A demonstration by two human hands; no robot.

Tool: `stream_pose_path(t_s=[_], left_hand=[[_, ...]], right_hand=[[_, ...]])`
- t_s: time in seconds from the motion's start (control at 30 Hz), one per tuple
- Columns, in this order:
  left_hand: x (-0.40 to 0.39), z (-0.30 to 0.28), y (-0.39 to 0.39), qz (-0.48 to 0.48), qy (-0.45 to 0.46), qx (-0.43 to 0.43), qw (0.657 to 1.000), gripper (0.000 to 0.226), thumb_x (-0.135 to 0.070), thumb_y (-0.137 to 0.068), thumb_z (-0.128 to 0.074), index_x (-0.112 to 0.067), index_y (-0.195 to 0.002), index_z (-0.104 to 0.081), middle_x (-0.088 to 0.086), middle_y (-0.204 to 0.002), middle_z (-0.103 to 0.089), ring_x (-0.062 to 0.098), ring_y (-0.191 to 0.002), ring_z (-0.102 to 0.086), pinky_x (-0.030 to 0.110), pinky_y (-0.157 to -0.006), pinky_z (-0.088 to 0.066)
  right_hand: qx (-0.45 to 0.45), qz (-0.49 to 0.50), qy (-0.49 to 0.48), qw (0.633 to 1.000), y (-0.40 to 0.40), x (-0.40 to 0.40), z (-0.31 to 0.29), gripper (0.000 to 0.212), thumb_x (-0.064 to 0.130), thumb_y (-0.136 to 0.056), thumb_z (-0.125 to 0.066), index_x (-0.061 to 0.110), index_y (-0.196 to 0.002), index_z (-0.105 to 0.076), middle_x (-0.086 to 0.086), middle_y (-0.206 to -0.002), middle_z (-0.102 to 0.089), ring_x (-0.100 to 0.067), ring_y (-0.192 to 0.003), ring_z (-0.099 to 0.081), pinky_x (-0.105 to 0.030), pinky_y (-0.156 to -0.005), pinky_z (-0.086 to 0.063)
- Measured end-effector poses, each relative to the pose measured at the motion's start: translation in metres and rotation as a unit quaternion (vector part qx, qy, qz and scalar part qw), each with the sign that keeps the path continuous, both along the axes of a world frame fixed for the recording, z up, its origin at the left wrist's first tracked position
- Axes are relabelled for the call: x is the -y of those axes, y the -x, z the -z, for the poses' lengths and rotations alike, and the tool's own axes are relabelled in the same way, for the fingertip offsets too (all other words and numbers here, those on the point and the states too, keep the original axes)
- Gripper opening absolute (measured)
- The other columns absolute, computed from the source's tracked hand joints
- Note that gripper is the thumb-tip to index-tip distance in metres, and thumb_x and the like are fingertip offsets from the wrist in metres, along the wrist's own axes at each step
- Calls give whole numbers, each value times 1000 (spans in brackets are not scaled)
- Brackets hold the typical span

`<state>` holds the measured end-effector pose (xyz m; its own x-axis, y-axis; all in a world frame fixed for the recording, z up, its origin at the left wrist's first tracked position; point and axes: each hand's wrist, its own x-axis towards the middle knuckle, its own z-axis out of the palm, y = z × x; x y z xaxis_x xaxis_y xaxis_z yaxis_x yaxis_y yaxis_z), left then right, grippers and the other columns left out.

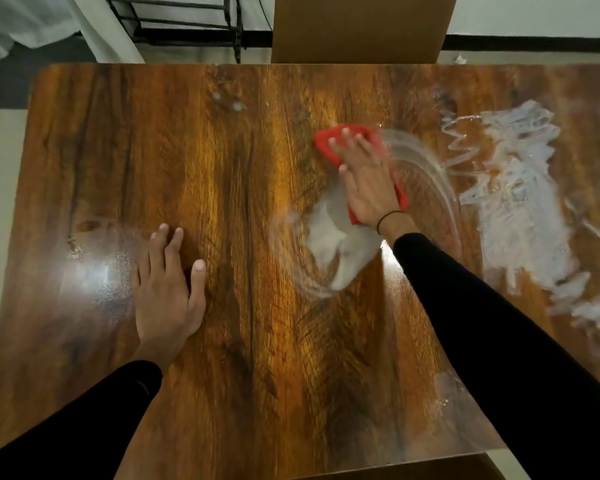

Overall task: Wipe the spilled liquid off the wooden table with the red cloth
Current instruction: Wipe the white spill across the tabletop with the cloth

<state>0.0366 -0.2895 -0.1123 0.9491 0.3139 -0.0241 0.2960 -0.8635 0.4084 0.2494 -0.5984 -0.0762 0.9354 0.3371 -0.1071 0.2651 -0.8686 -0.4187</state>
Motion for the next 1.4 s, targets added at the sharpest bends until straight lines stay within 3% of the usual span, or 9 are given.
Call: stream_pose_path(t_s=[0.17, 0.3, 0.4, 0.5, 0.67, 0.87, 1.17, 1.27, 1.4], left_hand=[[-1, 0, 0, -2, 1, -1, 1000, 69, -53, -114, -29, -11, -168, -38, 12, -178, -31, 35, -166, -27, 64, -131, -24], [-1, 1, 0, 1, -1, 0, 1000, 70, -55, -114, -27, -12, -168, -37, 11, -179, -30, 35, -166, -27, 64, -130, -25], [-2, 2, 0, 2, -4, -1, 1000, 69, -56, -114, -27, -13, -168, -37, 11, -179, -29, 36, -165, -26, 65, -129, -25], [-2, 3, 0, 2, -3, -1, 1000, 70, -56, -115, -26, -13, -168, -36, 11, -179, -29, 35, -166, -26, 65, -130, -25], [-3, 6, 1, 5, -6, 6, 1000, 70, -58, -115, -25, -14, -168, -35, 10, -179, -28, 34, -166, -25, 64, -130, -24], [-6, 13, 1, 5, -17, 20, 1000, 69, -59, -116, -24, -15, -167, -37, 10, -178, -31, 35, -164, -29, 65, -128, -27], [-8, 17, 0, 5, -23, 22, 999, 71, -62, -115, -23, -16, -168, -37, 9, -178, -30, 35, -164, -29, 63, -127, -27], [-7, 14, 0, 9, -18, 16, 1000, 70, -60, -116, -23, -15, -168, -35, 10, -179, -29, 35, -165, -27, 63, -128, -26], [-5, 10, 1, 7, -14, 10, 1000, 69, -58, -116, -25, -14, -169, -36, 10, -179, -29, 34, -166, -25, 63, -130, -24]], right_hand=[[-13, -163, -3, 987, 72, -12, 1, 60, 38, -119, -27, 32, -178, -34, 4, -189, -16, -24, -177, -10, -50, -141, -3], [30, -225, 55, 972, 128, 21, 12, 61, 44, -121, -28, 36, -181, -22, 5, -191, -4, -22, -178, 0, -46, -143, 0], [44, -178, 88, 979, 149, 60, 16, 65, 45, -120, -28, 36, -182, -13, 2, -192, 0, -24, -178, 1, -53, -142, -6], [43, -62, 112, 991, 136, 82, 15, 66, 44, -119, -26, 35, -183, -10, 1, -192, 3, -23, -178, 4, -52, -142, -1], [22, 39, 108, 993, 72, 52, 13, 64, 47, -120, -18, 36, -182, -11, -2, -191, -1, -27, -177, 0, -52, -142, -1], [26, -42, 114, 992, 30, -20, 8, 65, 48, -119, -16, 34, -183, -10, -7, -191, 0, -33, -177, -2, -56, -142, -4], [38, -280, 111, 953, 153, -11, 13, 62, 51, -123, -22, 38, -182, -10, -5, -191, 4, -31, -177, 3, -60, -141, -12], [34, -272, 128, 953, 166, 30, 10, 62, 52, -122, -14, 39, -182, -7, -2, -191, 6, -29, -177, 4, -60, -141, -9], [17, -155, 133, 979, 140, 49, 3, 63, 49, -121, -20, 41, -182, -9, -1, -191, 3, -28, -178, 1, -59, -141, -7]])
